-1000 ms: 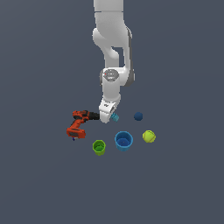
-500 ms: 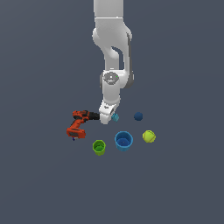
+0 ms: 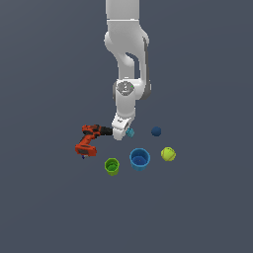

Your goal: Pick up a designated object from a clutter of objects.

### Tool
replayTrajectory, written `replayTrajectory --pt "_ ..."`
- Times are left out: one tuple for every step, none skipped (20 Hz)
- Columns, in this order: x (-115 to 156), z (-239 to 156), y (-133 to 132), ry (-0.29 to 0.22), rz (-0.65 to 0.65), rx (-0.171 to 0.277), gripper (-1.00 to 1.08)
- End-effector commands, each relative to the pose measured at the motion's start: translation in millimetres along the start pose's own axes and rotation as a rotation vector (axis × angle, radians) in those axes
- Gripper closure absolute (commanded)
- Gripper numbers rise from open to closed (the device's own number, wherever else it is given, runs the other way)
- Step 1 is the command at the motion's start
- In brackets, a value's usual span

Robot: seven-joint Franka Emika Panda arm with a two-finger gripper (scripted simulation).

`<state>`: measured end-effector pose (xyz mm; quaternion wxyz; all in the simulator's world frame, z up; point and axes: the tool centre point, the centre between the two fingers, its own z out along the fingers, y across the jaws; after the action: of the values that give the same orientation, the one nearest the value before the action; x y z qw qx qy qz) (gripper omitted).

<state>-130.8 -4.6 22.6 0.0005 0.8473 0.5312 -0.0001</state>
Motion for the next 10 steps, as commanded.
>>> replayTrajectory --pt "0.1 -1.6 0.4 0.0 0.0 0.0 1.08" --pt "0.1 -3.1 0.6 0.0 0.0 0.0 1.08" --pt "0.0 -4.9 1.0 0.0 0.0 0.0 1.08" --pt "0.0 -7.1 1.3 0.0 0.0 -0.001 1.08" --pt "0.0 -9.7 1.8 0.0 0.0 -0.001 1.08" --pt "-0.1 -12.8 2.4 0.0 0.0 -0.001 1.08" --pt "-0.1 -16.2 2.9 -0.001 -0.001 -0.001 1.08" --pt "-0.2 -20.1 3.6 -0.001 -0.001 -0.001 1.08" --pt "-0.3 -24.3 4.4 -0.001 -0.001 -0.001 1.08" --pt "-0.2 -28.8 5.1 -0.001 -0.001 0.0 1.08"
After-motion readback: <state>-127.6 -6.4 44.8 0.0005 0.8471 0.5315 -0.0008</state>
